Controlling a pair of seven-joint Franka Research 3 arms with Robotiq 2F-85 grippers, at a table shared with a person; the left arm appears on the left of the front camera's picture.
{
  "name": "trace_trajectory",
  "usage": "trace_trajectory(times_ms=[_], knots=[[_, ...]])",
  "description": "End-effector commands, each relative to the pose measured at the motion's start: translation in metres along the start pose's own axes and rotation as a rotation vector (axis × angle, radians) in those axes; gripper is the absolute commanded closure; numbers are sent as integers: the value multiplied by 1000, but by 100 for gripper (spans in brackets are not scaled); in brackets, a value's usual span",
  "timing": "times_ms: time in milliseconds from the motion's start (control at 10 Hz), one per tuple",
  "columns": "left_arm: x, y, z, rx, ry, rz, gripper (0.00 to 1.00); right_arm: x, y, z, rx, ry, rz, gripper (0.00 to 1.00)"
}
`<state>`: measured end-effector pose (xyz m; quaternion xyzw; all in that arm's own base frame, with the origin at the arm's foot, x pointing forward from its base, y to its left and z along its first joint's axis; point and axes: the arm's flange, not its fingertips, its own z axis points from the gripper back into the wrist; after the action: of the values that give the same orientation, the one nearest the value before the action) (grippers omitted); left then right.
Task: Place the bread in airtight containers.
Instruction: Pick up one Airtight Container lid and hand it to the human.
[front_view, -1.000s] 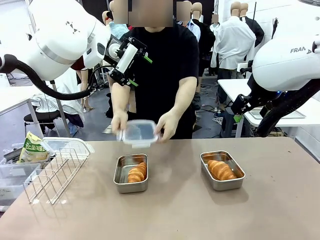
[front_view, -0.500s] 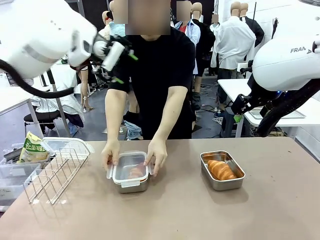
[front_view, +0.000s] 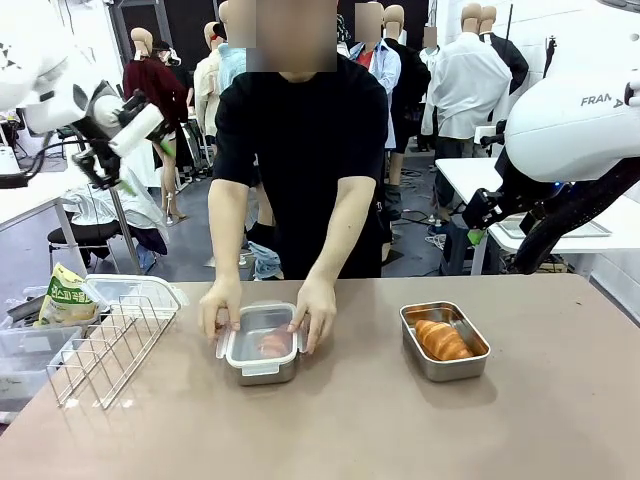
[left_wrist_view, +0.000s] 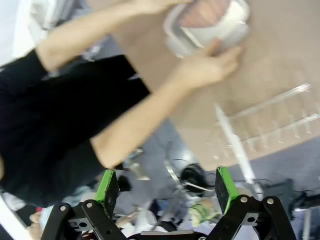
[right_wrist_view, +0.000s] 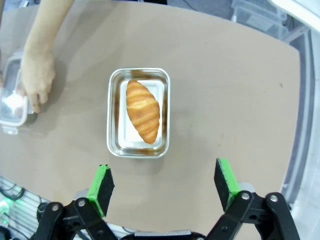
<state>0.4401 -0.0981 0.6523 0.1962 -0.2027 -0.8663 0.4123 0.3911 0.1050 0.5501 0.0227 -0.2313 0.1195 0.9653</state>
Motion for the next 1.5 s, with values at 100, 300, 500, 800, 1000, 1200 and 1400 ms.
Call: trace_trajectory(times_ms=[100, 300, 500, 800, 1000, 1200, 1400], knots=[[-32, 5, -18, -250, -17, 43, 0, 0, 0, -1, 1, 0, 0, 0], [-47, -17, -40, -414, -35, 166, 0, 0, 0, -1, 1, 0, 0, 0], [-65, -38, -69, -439, 31, 275, 0, 0, 0, -1, 1, 0, 0, 0], [-69, -48, -80, -402, 49, 286, 0, 0, 0, -1, 1, 0, 0, 0], [-70, -43, -76, -381, 32, 293, 0, 0, 0, -1, 1, 0, 0, 0], [-73, -43, -81, -411, 22, 279, 0, 0, 0, -1, 1, 0, 0, 0], [-73, -43, -81, -411, 22, 279, 0, 0, 0, -1, 1, 0, 0, 0]])
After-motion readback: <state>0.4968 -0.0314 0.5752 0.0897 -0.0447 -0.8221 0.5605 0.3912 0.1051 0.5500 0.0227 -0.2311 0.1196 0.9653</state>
